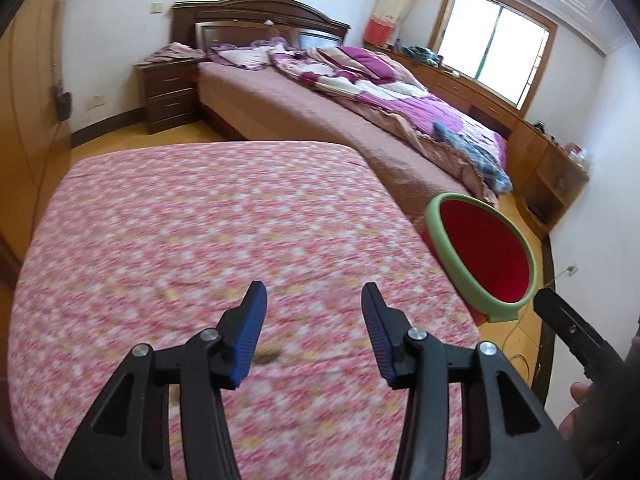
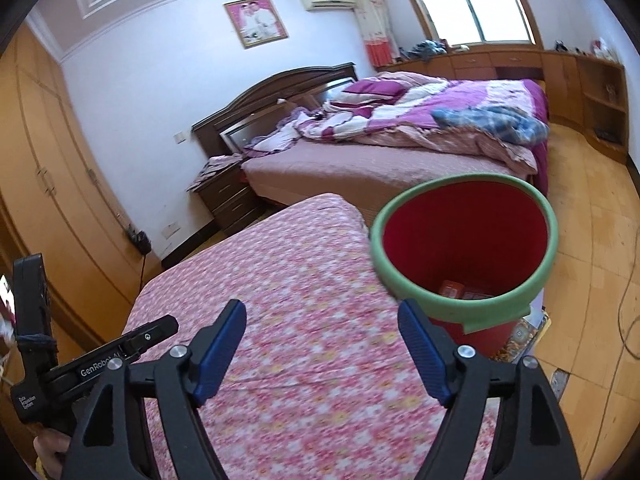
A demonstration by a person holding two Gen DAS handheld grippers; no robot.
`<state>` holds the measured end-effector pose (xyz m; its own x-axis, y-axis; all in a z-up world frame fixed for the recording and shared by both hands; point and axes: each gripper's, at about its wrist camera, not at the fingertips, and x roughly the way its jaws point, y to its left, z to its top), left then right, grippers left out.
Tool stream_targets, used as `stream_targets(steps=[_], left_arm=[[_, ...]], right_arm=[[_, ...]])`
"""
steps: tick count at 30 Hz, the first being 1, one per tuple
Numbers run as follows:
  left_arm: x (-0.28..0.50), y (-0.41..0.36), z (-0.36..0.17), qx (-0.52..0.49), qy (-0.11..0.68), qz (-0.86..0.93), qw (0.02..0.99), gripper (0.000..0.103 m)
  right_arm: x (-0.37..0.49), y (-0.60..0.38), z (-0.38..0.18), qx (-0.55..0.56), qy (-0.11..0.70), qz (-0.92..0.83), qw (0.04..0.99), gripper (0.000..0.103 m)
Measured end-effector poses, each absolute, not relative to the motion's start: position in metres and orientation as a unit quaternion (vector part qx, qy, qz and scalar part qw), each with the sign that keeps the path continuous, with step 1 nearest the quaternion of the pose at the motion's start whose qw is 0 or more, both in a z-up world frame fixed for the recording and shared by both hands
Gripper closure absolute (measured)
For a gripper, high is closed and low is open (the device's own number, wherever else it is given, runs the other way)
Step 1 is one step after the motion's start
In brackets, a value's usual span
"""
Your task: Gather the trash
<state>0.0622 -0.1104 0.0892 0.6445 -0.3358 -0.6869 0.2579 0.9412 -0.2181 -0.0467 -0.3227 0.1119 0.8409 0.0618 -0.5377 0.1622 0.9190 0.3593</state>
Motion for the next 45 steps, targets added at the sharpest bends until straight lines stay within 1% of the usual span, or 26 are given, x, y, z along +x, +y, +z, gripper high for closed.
stream_targets(steps=[7, 10, 20, 30, 45], left_arm=[[0.039, -0.076, 0.095, -0.056, 0.370, -0.128, 0.918, 0.053], [0.030, -0.064, 0.096, -0.058, 0.366, -0.116, 0.922, 0.053], [0.001, -0.032, 0.088, -0.051, 0.345, -0.071, 0.934, 0.053], [-0.019, -0.017, 0.075, -0.046, 0.330, -0.031, 0.942, 0.053], [-0.040, -0.018, 0.073, -0.037, 0.302, -0.001, 0.953, 0.053]], right_arm=[[-0.058, -0.285, 0.115, 0.178, 0.283, 0.008, 0.943, 0.019], [-0.063, -0.269, 0.114, 0.164, 0.279, 0.015, 0.946, 0.016], [-0.082, -0.241, 0.107, 0.133, 0.262, 0.020, 0.956, 0.015], [-0.097, -0.219, 0.104, 0.100, 0.240, 0.019, 0.965, 0.015], [-0.107, -0.216, 0.097, 0.108, 0.240, 0.010, 0.965, 0.015]])
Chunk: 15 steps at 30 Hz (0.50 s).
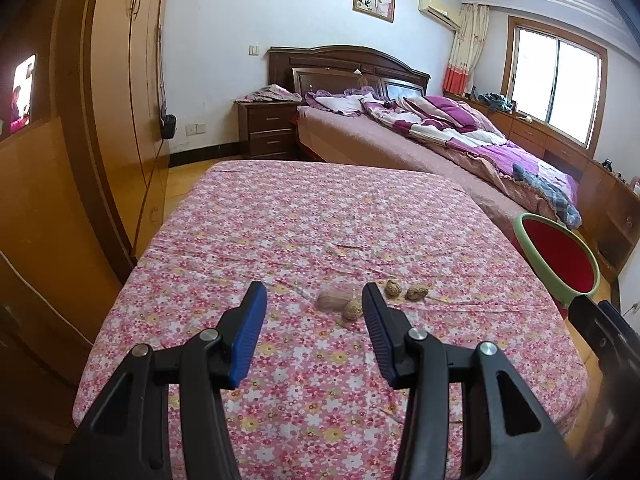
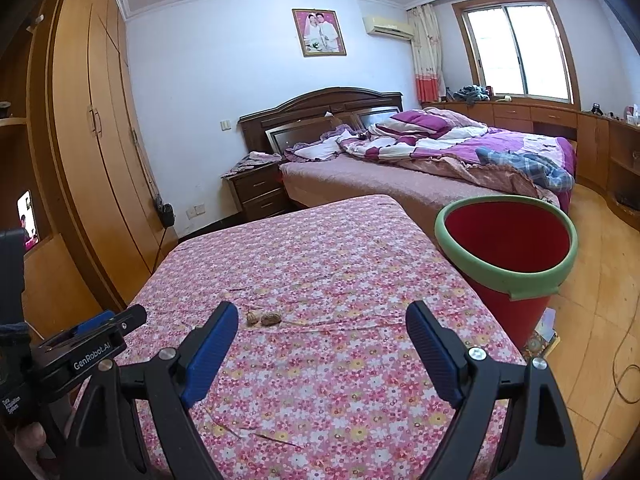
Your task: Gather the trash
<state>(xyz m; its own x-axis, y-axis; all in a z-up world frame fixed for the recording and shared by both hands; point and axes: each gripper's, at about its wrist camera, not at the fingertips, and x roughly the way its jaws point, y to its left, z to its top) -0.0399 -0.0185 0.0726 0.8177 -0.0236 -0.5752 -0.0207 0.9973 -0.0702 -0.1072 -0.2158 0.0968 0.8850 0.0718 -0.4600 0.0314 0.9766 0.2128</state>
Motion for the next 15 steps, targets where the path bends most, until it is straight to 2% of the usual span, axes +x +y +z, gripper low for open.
stream_targets(steps=[15], left_arm=[[-0.0463, -0.0282, 0.0704, -0.023, 0.297, -0.001, 0.955, 0.053]], right_arm=[[-0.1088, -0.2139, 0.0964, 0.098, 0.239, 0.012, 0.966, 0.015]])
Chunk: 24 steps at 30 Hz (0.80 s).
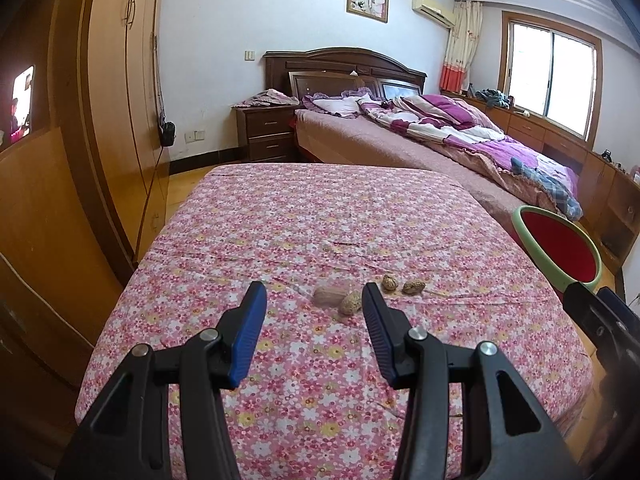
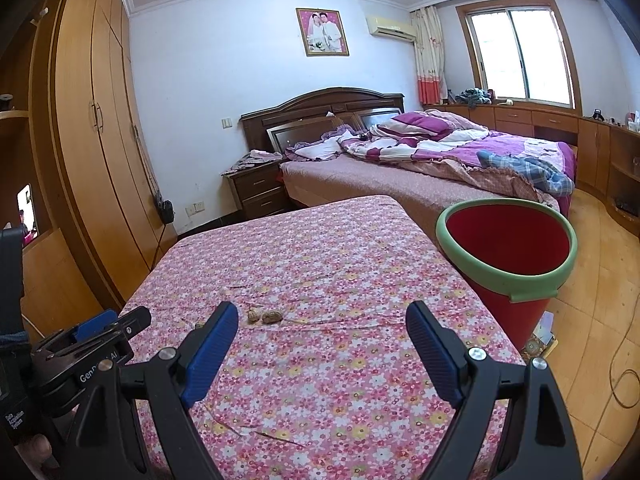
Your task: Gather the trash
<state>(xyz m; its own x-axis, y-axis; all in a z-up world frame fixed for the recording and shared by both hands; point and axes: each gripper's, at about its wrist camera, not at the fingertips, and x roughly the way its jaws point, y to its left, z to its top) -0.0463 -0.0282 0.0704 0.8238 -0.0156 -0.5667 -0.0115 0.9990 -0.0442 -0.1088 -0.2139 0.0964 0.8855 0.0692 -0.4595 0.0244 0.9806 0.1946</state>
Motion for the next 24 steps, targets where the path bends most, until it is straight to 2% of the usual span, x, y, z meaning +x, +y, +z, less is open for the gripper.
stream_targets(steps=[24], left_arm=[[-0.0459, -0.0269, 0.0699, -0.023, 0.294, 0.003, 0.956, 0.053]], right_arm=[[-0.1085, -0.2153, 0.0964, 0.100, 0.241, 0.012, 0.965, 0.015]])
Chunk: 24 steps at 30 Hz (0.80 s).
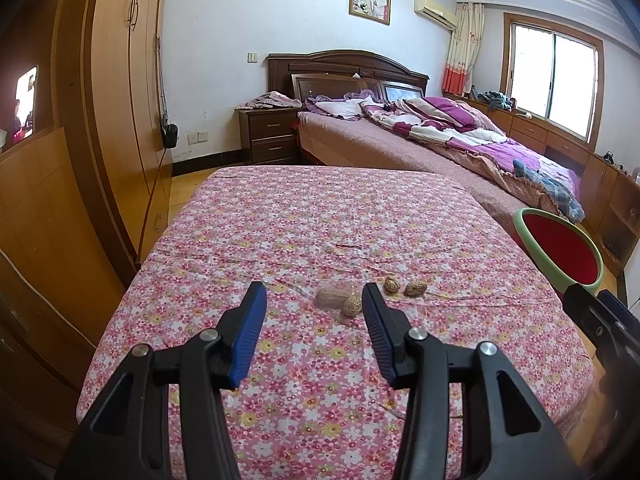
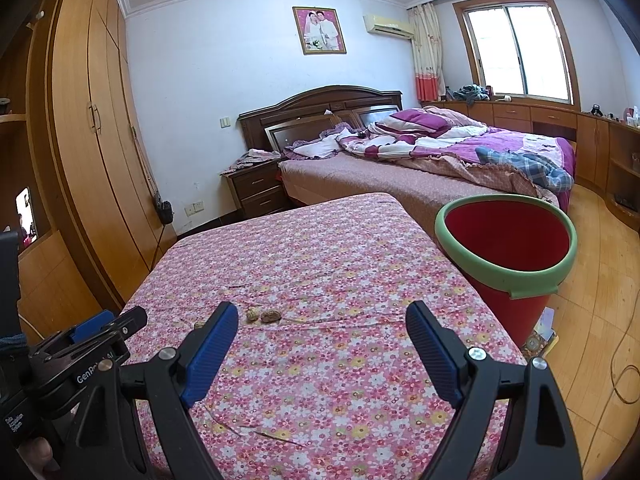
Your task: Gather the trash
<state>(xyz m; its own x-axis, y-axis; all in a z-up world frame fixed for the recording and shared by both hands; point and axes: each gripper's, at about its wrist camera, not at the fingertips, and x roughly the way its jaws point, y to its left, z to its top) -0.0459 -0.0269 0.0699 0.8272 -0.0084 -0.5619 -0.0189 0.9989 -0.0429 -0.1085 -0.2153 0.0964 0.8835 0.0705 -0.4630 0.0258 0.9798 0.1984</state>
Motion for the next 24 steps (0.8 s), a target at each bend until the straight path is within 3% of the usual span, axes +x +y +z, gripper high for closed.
stream_targets(steps=[24], left_arm=[[-0.0467, -0.0267, 0.0695, -0.024, 0.294, 0.004, 0.955, 0.053]], right_arm=[[-0.1079, -0.2138, 0.0903, 0.105, 0.247, 0.011, 0.963, 0.015]])
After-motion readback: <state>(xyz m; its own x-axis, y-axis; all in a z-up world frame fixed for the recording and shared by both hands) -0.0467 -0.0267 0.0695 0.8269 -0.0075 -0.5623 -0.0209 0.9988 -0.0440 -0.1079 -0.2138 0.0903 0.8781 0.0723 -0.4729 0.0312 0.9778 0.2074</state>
